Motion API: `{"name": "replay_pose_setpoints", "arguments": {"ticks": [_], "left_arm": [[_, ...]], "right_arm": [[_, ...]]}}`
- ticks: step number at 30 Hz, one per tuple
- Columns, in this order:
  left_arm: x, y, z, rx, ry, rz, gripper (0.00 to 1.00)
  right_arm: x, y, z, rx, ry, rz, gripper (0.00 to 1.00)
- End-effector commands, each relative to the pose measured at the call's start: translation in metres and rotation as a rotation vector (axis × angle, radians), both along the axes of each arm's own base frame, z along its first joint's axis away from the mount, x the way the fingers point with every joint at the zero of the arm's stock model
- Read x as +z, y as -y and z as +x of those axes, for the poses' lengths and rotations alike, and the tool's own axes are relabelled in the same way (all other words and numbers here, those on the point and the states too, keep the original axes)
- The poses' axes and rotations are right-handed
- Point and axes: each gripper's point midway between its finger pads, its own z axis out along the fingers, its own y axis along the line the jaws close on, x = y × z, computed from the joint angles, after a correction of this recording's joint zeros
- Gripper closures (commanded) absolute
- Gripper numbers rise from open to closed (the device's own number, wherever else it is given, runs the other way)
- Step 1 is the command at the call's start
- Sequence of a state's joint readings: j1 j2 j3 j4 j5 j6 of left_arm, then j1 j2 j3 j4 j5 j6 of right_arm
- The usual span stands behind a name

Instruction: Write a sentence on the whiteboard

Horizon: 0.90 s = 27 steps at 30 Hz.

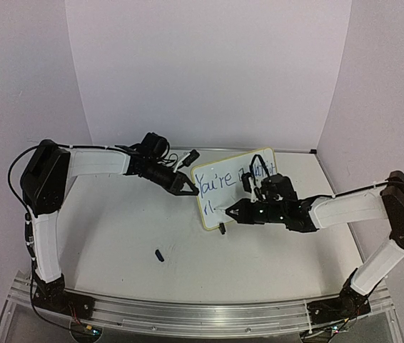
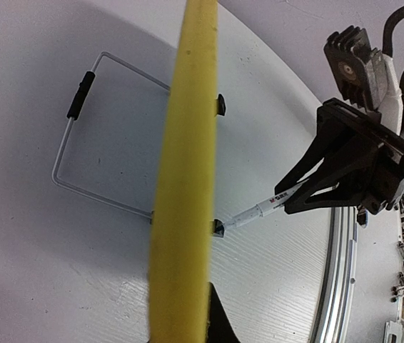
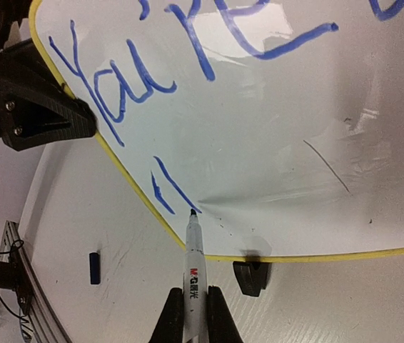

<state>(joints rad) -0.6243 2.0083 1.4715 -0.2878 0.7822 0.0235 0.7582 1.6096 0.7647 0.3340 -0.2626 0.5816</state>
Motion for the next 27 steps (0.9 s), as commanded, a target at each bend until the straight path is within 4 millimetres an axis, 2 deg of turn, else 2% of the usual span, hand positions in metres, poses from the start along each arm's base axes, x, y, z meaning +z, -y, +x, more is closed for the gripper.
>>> {"name": "replay_pose_setpoints", "arguments": {"ticks": [1,27], "left_arm": [[-0.011,0.006,-0.023,-0.044,-0.031,0.059,1.00],[-0.014,0.006,-0.024,-0.047,-0.031,0.065,1.00]], "right_arm": [[0.036,-0.002,0.006,-0.018,0.071,0.065,1.00],[0.029,-0.008,0.029,-0.018,0.070,0.067,1.00]]}}
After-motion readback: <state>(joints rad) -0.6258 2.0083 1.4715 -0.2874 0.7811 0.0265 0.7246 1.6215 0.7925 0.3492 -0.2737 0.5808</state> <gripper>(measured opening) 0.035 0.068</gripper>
